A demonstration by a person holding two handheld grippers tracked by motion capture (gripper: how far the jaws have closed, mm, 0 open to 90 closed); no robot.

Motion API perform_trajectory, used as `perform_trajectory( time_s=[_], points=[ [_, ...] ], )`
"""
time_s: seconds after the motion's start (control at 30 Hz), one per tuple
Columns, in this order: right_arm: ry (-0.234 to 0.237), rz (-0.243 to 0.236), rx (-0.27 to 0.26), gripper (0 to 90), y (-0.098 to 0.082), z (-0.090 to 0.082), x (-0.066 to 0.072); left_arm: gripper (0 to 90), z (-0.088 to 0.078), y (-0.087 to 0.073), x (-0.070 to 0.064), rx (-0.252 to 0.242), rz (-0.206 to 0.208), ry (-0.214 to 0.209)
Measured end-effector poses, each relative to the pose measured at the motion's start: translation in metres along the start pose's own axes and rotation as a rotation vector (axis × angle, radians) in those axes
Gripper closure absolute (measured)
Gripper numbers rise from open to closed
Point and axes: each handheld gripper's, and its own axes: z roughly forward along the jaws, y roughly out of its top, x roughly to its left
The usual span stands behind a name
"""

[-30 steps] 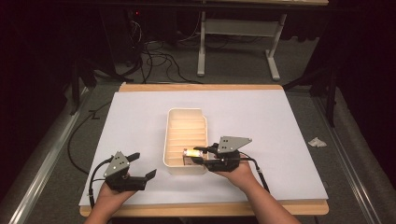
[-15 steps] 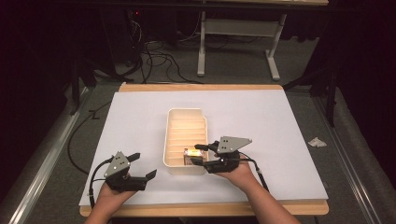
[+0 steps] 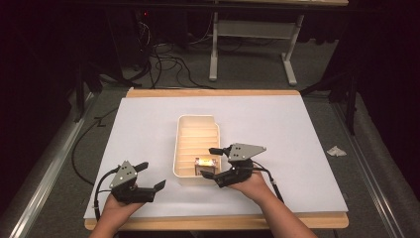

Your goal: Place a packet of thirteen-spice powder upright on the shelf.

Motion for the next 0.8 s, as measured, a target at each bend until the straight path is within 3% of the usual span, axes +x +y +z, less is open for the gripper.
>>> perform_trajectory(
  time_s=[0.3,0.33,0.53,0.6,0.8],
  points=[
    [-0.049,0.033,-0.035,14.4,0.008,-0.011,-0.001,11.2,0.001,-0.001,0.000,0.004,-0.001,-0.003],
    [-0.079,0.035,-0.040,14.4,0.011,-0.016,-0.001,11.2,0.001,-0.001,0.000,0.005,0.002,-0.002],
    [-0.159,0.029,-0.064,14.8,0.018,-0.035,-0.004,11.2,0.001,-0.001,-0.001,0.008,0.001,-0.005],
    [-0.169,0.028,-0.067,14.8,0.019,-0.039,-0.005,11.2,0.001,-0.001,-0.001,0.007,0.002,-0.005],
    [-0.258,0.020,-0.061,14.7,0.016,-0.064,-0.015,11.2,0.000,0.000,-0.002,0.001,-0.001,-0.008]
  ],
)
